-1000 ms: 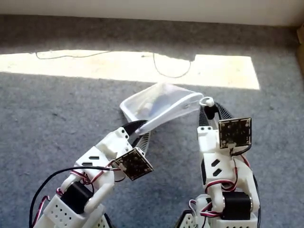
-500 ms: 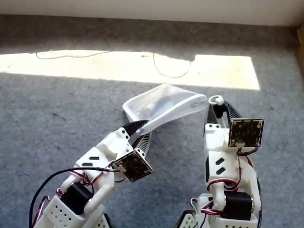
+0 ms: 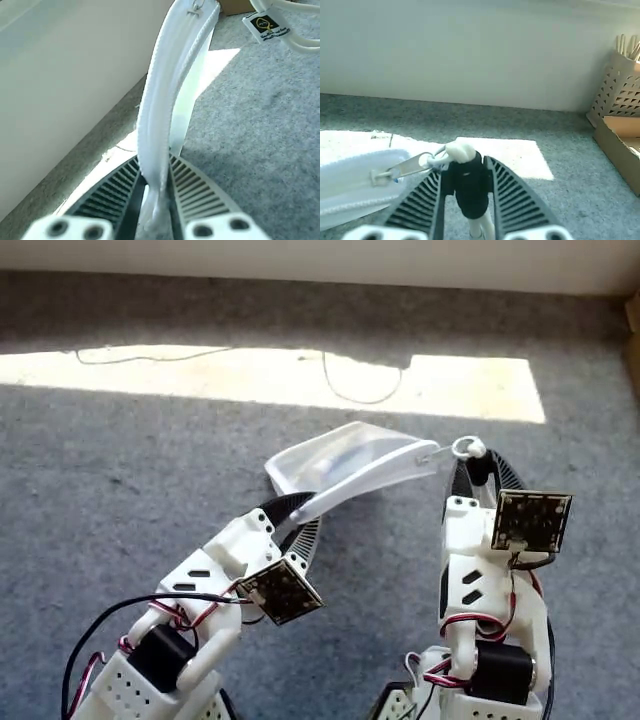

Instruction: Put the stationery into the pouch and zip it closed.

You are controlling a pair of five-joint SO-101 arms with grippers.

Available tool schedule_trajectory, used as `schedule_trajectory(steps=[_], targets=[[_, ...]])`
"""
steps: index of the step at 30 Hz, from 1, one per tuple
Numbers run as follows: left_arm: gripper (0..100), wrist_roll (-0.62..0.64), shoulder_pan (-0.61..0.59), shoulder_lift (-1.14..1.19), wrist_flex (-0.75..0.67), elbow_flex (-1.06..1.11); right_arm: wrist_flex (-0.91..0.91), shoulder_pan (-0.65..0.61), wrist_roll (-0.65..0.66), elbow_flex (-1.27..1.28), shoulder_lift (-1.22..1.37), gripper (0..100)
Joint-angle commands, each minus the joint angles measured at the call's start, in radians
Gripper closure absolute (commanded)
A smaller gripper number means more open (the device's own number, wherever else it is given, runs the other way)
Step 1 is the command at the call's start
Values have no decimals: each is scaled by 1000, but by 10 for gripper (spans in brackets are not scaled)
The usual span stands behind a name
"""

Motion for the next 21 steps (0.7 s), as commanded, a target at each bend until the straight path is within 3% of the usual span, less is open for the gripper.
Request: schedule_trajectory(steps=[1,21], targets=[[995,11,-62,-18,8,-15,-59,82,-15,-18,-12,991],[995,11,-62,-18,8,-16,-58,147,-112,-19,-12,991]])
